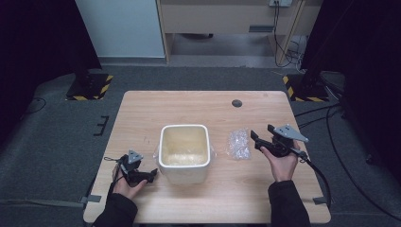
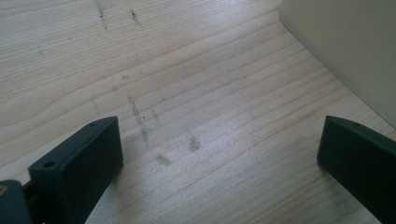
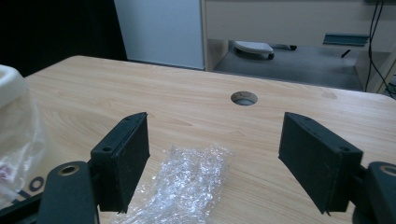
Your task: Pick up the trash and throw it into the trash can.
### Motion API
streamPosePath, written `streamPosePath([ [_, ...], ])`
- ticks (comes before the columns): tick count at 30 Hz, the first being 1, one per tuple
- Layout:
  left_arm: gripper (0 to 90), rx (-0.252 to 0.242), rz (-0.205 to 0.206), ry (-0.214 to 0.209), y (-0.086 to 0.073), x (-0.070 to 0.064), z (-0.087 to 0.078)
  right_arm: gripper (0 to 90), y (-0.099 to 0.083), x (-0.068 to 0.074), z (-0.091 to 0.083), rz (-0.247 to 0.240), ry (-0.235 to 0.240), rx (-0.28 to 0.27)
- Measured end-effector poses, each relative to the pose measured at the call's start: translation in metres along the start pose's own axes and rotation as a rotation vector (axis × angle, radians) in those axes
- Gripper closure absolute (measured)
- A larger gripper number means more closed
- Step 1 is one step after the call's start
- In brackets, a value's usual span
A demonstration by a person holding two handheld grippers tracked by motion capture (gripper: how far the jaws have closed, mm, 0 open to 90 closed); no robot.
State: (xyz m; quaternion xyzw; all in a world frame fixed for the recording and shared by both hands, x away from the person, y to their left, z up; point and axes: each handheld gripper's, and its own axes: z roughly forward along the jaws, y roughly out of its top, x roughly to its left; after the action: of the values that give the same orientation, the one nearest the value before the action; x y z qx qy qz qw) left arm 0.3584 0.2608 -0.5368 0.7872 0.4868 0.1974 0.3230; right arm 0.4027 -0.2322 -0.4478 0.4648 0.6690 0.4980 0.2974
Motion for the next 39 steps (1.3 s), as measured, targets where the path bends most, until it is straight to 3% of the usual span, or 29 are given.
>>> streamPosePath([
  [5,0.0,0.000,0.000,0.000,0.000,0.000,0.000,25.4,-0.013,0.007,0.015,-0.021,-0.031,0.045],
  [10,0.0,0.000,0.000,0.000,0.000,0.000,0.000,27.2,-0.024,0.012,0.028,-0.018,-0.025,0.087],
  [20,0.0,0.000,0.000,0.000,0.000,0.000,0.000,30.1,-0.043,0.013,0.045,-0.007,-0.023,0.186],
  [29,0.0,0.000,0.000,0.000,0.000,0.000,0.000,31.9,-0.064,0.013,0.059,-0.035,-0.032,0.269],
  [34,0.0,0.000,0.000,0.000,0.000,0.000,0.000,37.7,-0.070,0.017,0.064,-0.057,-0.022,0.317],
  [39,0.0,-0.001,0.000,0.000,0.000,0.000,0.000,55.9,-0.073,0.021,0.065,-0.059,0.000,0.360],
])
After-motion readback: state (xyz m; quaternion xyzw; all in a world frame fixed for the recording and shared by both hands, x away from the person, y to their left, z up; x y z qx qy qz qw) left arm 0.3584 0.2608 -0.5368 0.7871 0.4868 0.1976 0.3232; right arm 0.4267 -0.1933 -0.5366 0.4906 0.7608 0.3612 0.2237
